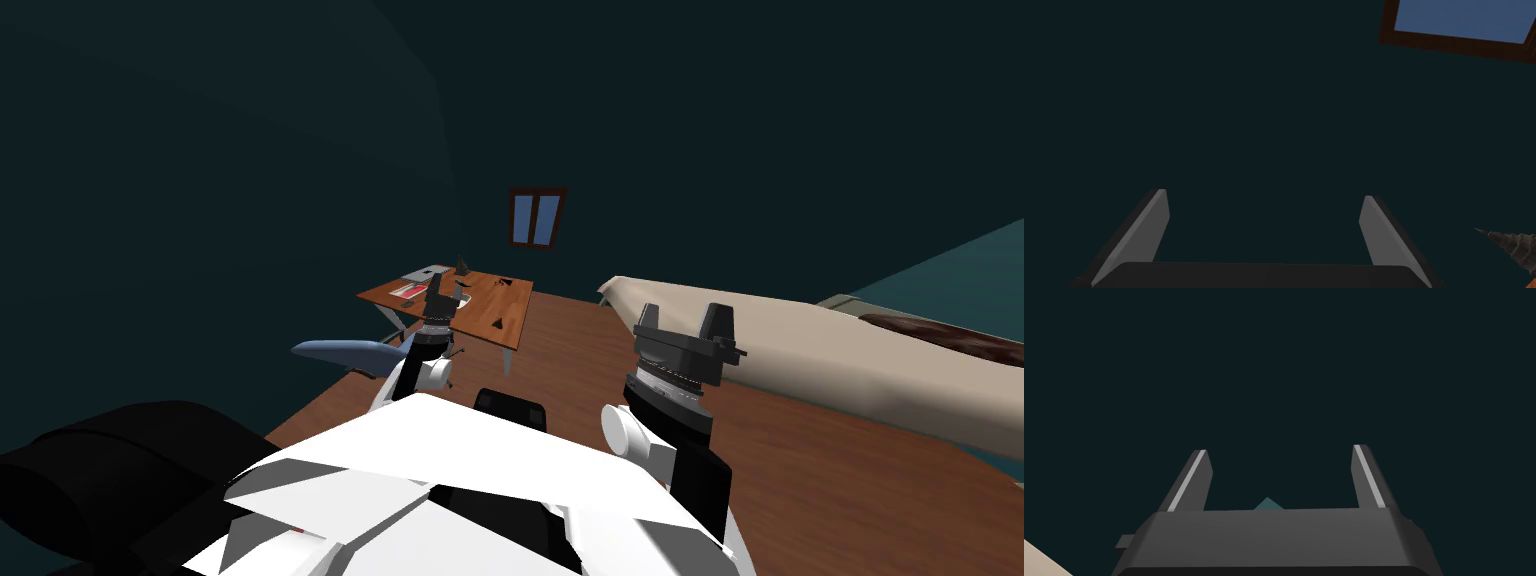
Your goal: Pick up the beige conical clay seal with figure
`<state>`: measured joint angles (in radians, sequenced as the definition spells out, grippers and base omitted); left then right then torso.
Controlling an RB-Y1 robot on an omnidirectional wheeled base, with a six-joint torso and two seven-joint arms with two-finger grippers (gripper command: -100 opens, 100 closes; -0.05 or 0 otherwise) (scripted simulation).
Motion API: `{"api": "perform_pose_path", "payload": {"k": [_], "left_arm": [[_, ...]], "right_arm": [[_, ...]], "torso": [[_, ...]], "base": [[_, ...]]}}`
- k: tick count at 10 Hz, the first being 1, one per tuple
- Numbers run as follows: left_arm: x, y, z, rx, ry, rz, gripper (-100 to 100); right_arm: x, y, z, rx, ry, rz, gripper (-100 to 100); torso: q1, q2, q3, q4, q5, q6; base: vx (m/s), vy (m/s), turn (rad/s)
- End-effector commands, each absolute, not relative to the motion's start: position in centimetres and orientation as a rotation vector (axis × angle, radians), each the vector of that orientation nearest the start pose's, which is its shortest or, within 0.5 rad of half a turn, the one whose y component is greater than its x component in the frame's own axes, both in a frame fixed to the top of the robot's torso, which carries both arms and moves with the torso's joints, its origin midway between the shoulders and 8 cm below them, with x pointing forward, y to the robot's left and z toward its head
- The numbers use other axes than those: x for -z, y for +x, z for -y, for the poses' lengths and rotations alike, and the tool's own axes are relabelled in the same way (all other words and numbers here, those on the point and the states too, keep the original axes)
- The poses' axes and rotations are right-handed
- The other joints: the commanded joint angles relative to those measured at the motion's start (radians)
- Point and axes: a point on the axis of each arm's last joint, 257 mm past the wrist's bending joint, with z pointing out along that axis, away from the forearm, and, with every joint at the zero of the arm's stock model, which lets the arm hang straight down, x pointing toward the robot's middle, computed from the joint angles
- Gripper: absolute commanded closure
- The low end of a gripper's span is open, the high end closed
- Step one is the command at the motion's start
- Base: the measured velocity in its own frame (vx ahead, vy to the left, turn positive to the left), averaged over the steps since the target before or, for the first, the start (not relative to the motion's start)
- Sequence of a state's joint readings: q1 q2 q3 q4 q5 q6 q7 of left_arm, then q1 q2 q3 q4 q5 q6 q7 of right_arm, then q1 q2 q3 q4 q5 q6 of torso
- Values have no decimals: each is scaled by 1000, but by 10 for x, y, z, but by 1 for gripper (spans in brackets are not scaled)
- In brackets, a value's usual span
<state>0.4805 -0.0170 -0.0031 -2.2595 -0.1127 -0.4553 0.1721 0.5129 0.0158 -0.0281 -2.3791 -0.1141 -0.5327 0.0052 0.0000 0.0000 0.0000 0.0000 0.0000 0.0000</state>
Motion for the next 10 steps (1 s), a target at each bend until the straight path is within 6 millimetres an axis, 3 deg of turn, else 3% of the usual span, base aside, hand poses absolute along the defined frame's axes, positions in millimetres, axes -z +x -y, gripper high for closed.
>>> {"api": "perform_pose_path", "payload": {"k": [1,5,10], "left_arm": [[-5,362,-269,1377,-708,-693,-100],[35,373,-295,1316,-786,-804,-100],[114,373,-371,1171,-1044,-877,-100]], "right_arm": [[-69,311,299,-1362,631,-445,0],[-69,311,299,-1362,631,-445,0],[-69,311,299,-1362,631,-445,0]], "torso": [[0,0,0,0,0,0],[-4,0,0,0,-1,0],[-8,-1,0,0,-2,0]], "base": [[4,-16,-49],[4,-59,-118],[13,-115,-199]]}}
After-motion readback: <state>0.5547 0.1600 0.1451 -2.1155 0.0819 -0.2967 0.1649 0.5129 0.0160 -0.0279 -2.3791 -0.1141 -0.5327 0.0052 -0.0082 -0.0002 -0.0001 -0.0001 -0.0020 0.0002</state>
